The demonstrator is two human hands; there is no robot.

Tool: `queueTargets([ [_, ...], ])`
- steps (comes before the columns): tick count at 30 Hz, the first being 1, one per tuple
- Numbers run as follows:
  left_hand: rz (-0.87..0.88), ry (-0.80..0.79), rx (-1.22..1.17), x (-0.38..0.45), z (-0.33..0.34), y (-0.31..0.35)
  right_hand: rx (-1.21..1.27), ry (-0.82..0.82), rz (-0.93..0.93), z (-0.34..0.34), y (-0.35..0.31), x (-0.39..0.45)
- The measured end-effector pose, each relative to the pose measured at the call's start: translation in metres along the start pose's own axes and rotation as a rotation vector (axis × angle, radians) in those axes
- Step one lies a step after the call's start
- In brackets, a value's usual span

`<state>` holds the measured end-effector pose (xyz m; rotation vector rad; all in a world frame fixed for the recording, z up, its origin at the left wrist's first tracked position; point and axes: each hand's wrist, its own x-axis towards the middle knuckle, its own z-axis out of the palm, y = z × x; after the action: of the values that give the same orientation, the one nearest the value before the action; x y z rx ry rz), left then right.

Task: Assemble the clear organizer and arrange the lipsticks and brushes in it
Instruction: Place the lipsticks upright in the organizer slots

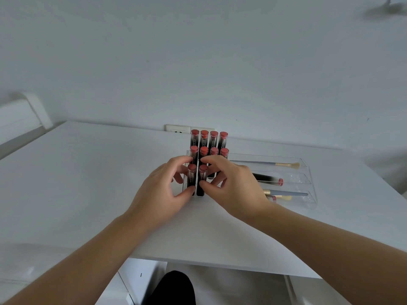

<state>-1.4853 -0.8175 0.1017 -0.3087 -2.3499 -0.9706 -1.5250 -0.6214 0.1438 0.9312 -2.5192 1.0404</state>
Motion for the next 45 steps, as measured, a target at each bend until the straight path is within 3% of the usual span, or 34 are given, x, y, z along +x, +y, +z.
queueTargets([
  [10,0.003,0.008,-0.005,0.0,0.0,0.0,-0.118,0.018,-0.032,-0.044,0.016,-0.001],
  [16,-0.036,0.044,-0.038,-0.001,-0.002,0.002,-0.368,-0.527,0.049,-0.097,0.029,0.013],
  [22,-0.276,-0.006,-0.095,0.006,-0.005,0.001,-0.535,-0.743,-0.01,-0.105,0.024,0.021],
  [27,-0.423,-0.162,-0.192,0.014,-0.007,-0.002,-0.582,-0.824,-0.053,-0.101,0.016,0.024],
  [35,-0.37,-0.4,-0.091,0.02,-0.009,0.002,-0.62,-0.922,-0.04,-0.096,0.017,0.029],
  [45,-0.339,-0.425,-0.032,0.022,-0.011,0.005,-0.696,-0.972,-0.022,-0.103,0.027,0.024],
])
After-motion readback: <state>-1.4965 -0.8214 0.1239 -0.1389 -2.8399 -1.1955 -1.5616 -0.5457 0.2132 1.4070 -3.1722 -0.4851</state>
